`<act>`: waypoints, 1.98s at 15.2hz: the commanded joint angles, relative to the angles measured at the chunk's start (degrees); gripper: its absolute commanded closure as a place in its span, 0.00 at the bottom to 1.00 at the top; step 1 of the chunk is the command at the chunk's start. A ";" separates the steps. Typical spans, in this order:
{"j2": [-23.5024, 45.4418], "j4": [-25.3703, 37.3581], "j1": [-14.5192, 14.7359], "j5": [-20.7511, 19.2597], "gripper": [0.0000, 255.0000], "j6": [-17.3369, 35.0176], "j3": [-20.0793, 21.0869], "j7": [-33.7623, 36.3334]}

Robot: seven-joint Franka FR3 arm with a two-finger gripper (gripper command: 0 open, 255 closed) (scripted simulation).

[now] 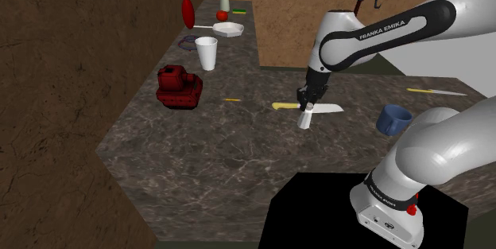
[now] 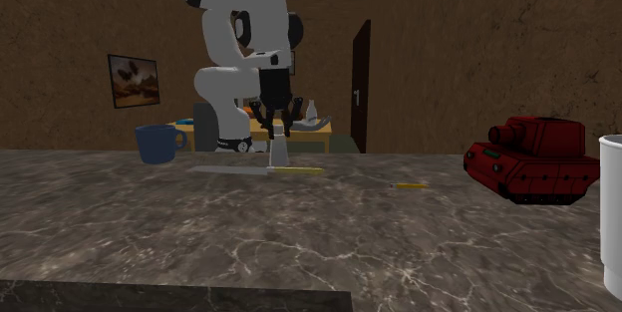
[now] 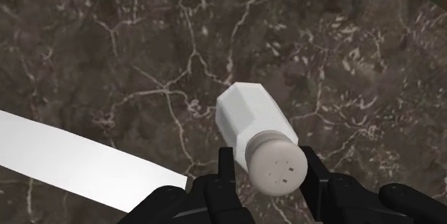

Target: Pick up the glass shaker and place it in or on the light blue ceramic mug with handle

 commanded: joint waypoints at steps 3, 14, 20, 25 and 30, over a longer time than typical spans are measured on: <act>0.01 -0.03 0.01 0.01 1.00 0.00 0.01 0.01; -4.47 4.96 -0.22 -0.28 1.00 -9.44 0.54 0.79; -6.20 8.51 -0.25 -0.32 1.00 -14.71 0.80 1.17; -7.14 11.76 -0.23 -0.31 1.00 -18.90 0.99 1.45; -7.69 15.26 -0.19 -0.27 1.00 -22.93 1.15 1.70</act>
